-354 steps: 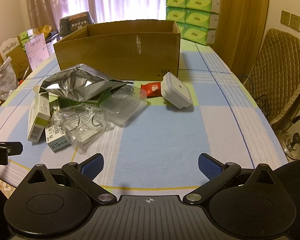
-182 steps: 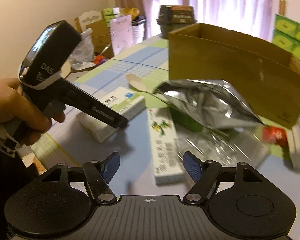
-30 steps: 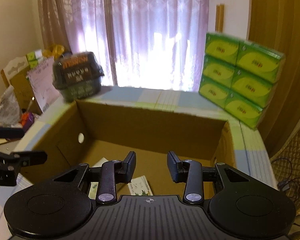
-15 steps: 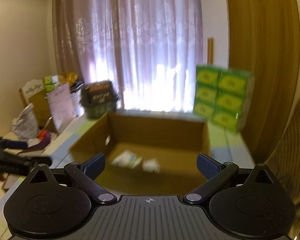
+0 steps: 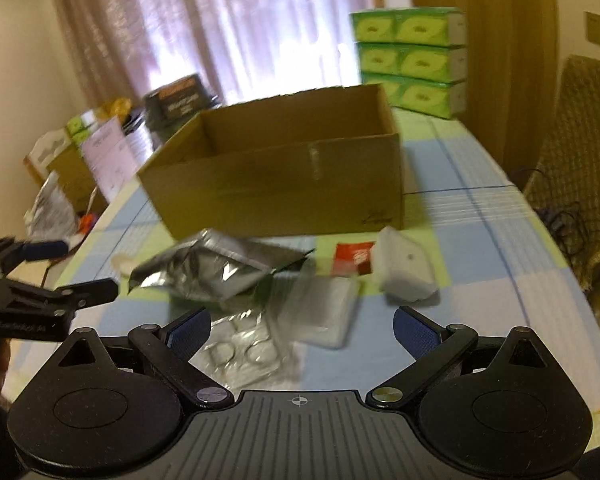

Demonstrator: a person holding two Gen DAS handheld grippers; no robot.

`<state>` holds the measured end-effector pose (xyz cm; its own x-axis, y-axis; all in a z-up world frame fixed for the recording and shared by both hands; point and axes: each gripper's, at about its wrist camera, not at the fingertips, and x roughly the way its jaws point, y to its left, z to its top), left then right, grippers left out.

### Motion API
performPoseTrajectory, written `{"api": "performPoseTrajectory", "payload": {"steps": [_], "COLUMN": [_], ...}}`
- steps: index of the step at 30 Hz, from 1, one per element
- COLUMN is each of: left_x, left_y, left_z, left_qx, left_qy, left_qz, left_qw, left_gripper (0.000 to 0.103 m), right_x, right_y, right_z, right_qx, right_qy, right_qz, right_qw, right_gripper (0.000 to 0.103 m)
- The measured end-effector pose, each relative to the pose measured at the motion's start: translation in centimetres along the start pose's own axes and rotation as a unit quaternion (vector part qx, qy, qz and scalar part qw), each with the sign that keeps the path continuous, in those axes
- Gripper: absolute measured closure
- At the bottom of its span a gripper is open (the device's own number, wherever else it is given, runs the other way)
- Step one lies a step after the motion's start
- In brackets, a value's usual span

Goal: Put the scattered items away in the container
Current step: 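Move both tools back over the remaining items on the table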

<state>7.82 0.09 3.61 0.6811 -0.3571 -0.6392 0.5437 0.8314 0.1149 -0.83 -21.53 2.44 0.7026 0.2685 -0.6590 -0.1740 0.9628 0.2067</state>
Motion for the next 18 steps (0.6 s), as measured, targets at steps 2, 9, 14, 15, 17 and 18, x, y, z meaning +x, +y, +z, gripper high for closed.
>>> {"api": "performPoseTrajectory", "payload": {"steps": [2,9,14,15,17,18], "left_x": [0.2,1.2,2.0,2.1,2.3,2.4], "left_y": [0.1,0.7,0.6,0.6,0.6,0.5], "left_z": [-0.2,-0.7,-1.4,-1.5,-1.7,-1.7], "left_qx": [0.003,0.022,0.041,0.04,0.032,0.028], "left_qy": [0.007,0.032,0.041,0.043,0.047,0.048], "left_qz": [-0.001,-0.016,-0.014,-0.015,-0.02,-0.023], "left_qw": [1.0,0.9991,0.9982,0.9981,0.9982,0.9982], "left_gripper": [0.001,0.001,0.001,0.001,0.002,0.002], "right_x": [0.0,2.1,3.3,3.4,3.6,3.6], "right_y": [0.9,3.1,3.0,2.9,2.7,2.5], "right_z": [-0.7,-3.2,-3.8,-3.9,-4.0,-4.0], "right_qx": [-0.035,-0.12,-0.119,-0.118,-0.117,-0.117], "right_qy": [0.002,0.018,0.032,0.034,0.035,0.035], "right_qz": [0.003,0.013,0.019,0.018,0.012,0.006], "right_qw": [0.999,0.993,0.992,0.992,0.992,0.993], "right_gripper": [0.001,0.001,0.001,0.001,0.001,0.001]}}
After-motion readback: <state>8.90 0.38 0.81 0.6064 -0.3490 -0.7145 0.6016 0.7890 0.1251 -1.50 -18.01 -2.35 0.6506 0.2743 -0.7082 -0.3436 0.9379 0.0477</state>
